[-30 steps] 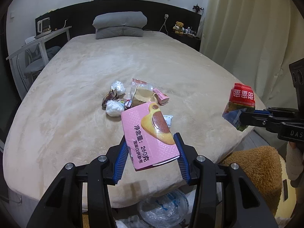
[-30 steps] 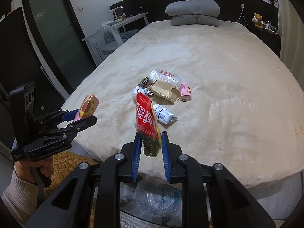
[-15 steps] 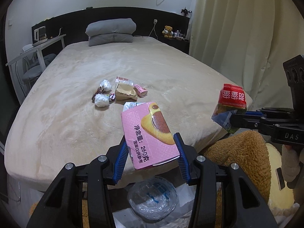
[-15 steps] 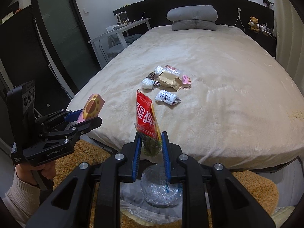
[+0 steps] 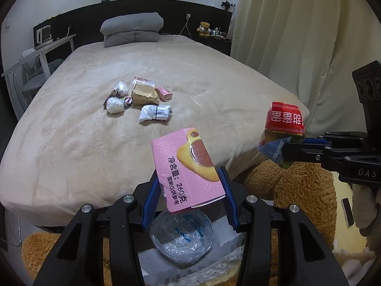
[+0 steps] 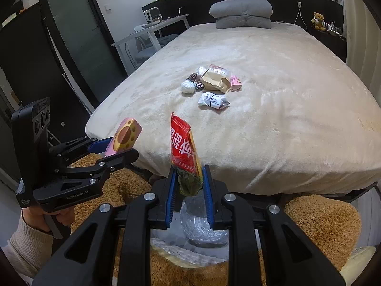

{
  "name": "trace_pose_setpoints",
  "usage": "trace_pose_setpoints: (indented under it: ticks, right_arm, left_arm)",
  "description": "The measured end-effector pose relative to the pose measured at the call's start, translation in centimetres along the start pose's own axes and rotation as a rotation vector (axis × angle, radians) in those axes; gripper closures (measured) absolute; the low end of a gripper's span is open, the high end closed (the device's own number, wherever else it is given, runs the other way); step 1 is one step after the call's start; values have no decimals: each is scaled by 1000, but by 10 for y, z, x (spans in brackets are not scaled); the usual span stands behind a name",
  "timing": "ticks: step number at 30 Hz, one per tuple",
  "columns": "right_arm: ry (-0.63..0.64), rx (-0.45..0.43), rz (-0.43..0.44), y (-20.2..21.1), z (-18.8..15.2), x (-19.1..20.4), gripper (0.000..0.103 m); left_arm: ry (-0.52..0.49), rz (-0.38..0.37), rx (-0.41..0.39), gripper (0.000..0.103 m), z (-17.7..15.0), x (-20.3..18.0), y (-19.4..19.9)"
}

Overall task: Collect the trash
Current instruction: 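Carry the pink box and red bag with both tools down toward the clear bin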

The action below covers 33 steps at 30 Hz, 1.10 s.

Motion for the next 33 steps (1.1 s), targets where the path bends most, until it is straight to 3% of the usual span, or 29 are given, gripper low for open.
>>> trace_pose_setpoints:
  ticks: [33]
  right_arm:
    - [-139,390,40,-138,-60,-52,81]
  left_arm:
    - [90,-107,397,57,-87,20,-146]
Point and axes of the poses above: each gripper's, at about its wrist camera, not at the fingertips, and y roughly against the way its jaws point, x to its left, z to its top, the point moved 4 cm from there along -y, roughly the way its jaws point, and after that the axes turned 2 degrees about x, right-handed, at the moved point
